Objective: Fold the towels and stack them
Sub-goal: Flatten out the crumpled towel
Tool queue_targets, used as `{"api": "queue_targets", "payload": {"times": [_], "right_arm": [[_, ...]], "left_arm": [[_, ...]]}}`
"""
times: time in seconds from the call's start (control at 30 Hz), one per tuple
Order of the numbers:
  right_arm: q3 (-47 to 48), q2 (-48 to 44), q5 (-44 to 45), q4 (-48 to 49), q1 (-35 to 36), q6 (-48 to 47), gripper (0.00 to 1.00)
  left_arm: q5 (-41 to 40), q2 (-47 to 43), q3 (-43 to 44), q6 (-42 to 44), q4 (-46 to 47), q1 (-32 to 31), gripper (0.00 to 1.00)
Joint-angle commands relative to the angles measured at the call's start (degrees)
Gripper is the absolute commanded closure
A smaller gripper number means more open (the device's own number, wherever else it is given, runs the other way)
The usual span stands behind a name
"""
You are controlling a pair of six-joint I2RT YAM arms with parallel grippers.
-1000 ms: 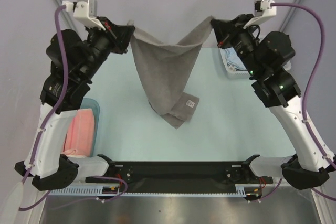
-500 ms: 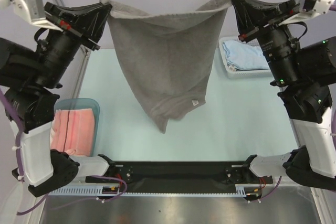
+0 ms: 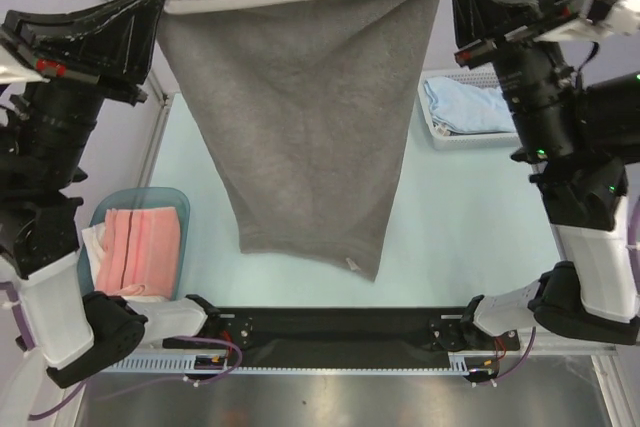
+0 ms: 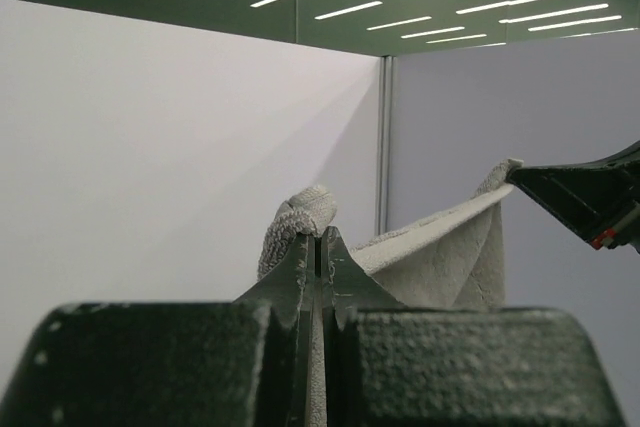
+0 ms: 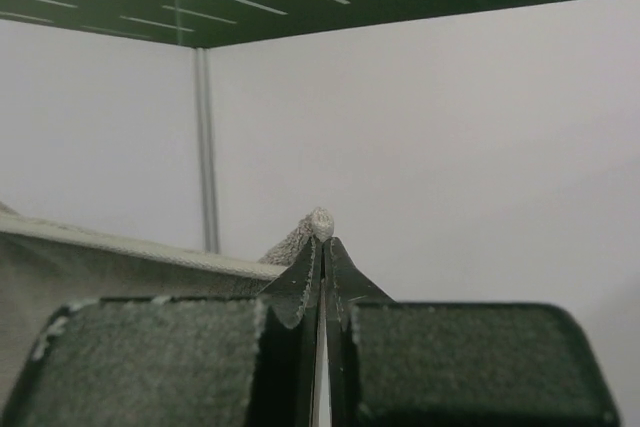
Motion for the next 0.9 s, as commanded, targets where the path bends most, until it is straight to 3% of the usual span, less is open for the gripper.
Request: {"api": "queue_targets", "payload": {"times": [0.0, 0.1, 0.13, 0.27, 0.37, 0.5, 0.6, 0.73, 0.87], "right_arm": [[1.6, 3.9, 6.8, 3.6, -2.9, -6.3, 1.0], [2.2, 7.5, -0.8, -1.4, -11.8, 3.6, 1.0], [1.4, 8.5, -3.3, -2.2, -18.6, 6.5, 1.0], [-1.8, 14.3, -16.0, -1.3, -31.4, 17.4, 1.0], [-1.7, 22.2, -22.4, 1.5, -38.2, 24.6, 1.0], [1.4, 32.8, -26.3, 4.5, -42.2, 30.2, 1.0], [6.9, 41.5, -27.8, 4.4, -44.4, 32.5, 1.0], [11.3, 48.6, -28.9, 5.0, -45.9, 36.4, 1.0], [8.9, 50.5, -29.6, 6.1, -46.5, 38.0, 1.0]], "left_arm": [[-1.7, 4.2, 0.5, 0.3, 3.1, 2.0, 0.99], [4.1, 7.2, -3.2, -5.7, 6.2, 8.5, 1.0], [5.9, 8.2, -4.6, -7.7, 7.7, 12.5, 1.0], [11.4, 16.3, -11.3, -14.3, 14.5, 19.3, 1.0], [13.6, 25.0, -7.4, -18.3, 17.5, 23.6, 1.0], [16.2, 45.5, 4.2, -21.9, 18.9, 26.5, 1.0], [16.7, 56.1, 12.5, -24.3, 19.9, 27.7, 1.0], [15.9, 60.5, 11.4, -25.6, 24.0, 28.4, 1.0], [15.4, 61.2, 7.9, -25.2, 25.7, 28.6, 1.0]]}}
